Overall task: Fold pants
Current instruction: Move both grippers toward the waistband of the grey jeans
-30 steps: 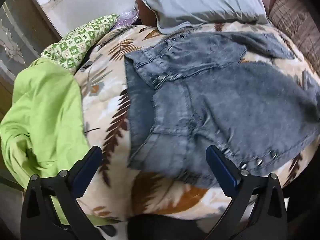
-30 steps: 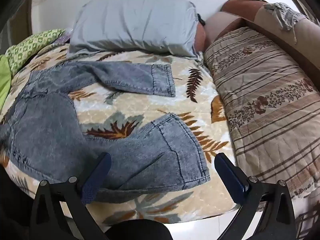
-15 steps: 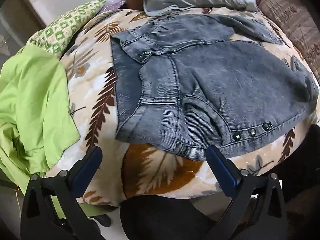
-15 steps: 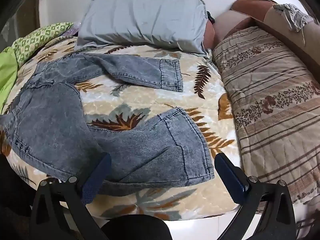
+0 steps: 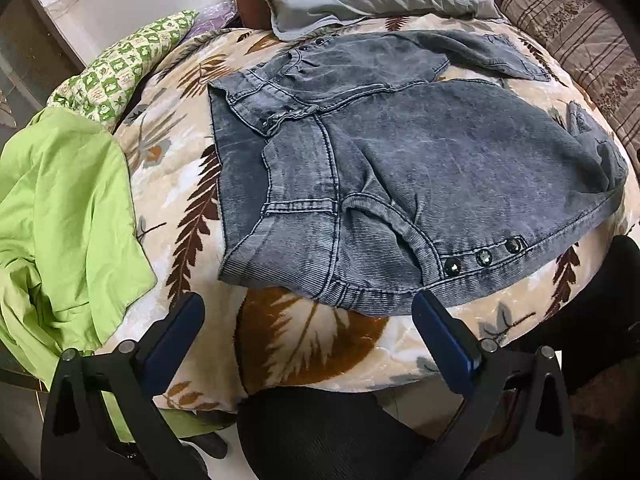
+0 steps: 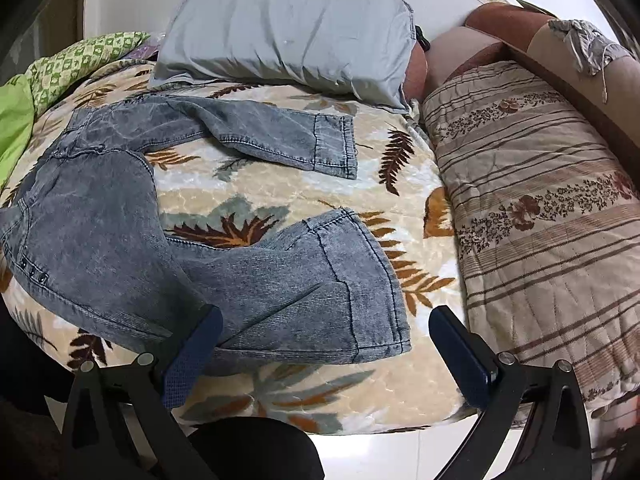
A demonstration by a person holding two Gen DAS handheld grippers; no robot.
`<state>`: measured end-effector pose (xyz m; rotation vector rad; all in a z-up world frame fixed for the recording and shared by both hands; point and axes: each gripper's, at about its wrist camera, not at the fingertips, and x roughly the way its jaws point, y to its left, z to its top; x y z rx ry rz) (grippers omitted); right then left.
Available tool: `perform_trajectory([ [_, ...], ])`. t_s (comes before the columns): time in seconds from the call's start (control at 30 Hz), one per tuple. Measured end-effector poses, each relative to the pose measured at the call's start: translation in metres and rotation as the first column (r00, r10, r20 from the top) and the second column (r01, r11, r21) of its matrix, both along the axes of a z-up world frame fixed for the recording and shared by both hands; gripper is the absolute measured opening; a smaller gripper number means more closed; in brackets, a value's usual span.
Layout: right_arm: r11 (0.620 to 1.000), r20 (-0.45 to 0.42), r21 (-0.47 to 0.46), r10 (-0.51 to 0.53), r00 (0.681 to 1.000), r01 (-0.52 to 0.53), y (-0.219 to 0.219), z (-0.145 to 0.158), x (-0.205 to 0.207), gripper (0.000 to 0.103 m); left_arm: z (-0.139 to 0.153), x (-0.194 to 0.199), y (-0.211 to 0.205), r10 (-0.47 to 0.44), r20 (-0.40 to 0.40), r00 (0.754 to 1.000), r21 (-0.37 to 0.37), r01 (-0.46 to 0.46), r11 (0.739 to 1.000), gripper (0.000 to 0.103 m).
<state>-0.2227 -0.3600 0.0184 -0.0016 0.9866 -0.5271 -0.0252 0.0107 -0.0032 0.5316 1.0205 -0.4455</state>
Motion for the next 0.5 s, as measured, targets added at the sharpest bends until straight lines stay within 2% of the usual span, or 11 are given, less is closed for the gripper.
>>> perform_trajectory([
  [0.5,1.0,0.004,0.014,-0.014,1.0,0.014,-0.0061,-0.0037,-0.0053,0.103,-0.002,-0.0021,-0.0061,-0.014,0.001,1.0,0.01,0.014,1.0,0.103],
])
